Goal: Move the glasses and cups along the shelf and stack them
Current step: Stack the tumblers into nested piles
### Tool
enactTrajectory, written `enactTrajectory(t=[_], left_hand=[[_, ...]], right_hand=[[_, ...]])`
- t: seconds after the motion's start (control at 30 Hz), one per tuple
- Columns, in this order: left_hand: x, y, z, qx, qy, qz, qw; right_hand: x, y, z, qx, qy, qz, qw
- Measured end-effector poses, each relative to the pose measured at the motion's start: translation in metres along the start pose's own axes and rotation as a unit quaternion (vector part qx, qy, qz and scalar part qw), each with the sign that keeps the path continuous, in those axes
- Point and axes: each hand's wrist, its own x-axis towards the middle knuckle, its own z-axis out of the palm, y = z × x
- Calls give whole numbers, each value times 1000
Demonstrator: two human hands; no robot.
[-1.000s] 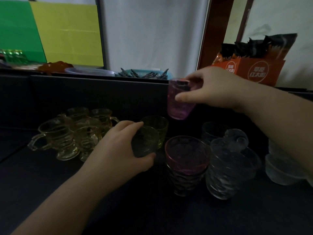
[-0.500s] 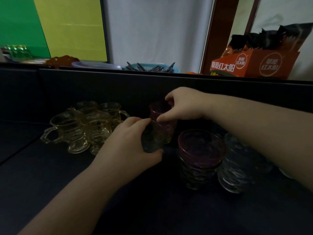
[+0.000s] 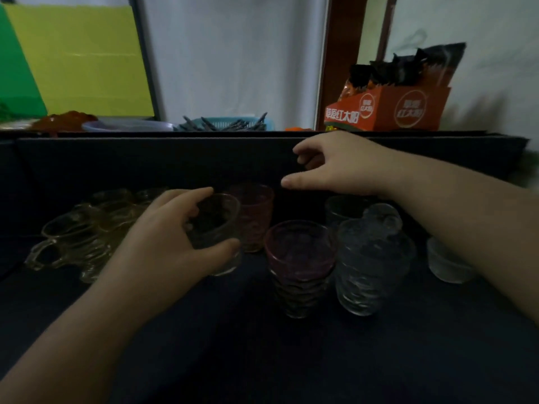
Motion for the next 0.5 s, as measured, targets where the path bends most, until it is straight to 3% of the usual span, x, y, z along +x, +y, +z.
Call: enactTrajectory(t=[0.3, 0.5], left_hand=[[65, 68, -23, 25, 15, 58, 998], [130, 120, 31, 14, -86, 103, 991]], right_hand=[[-93, 65, -14, 49, 115, 39, 991], [-110, 94, 17, 130, 187, 63, 972]])
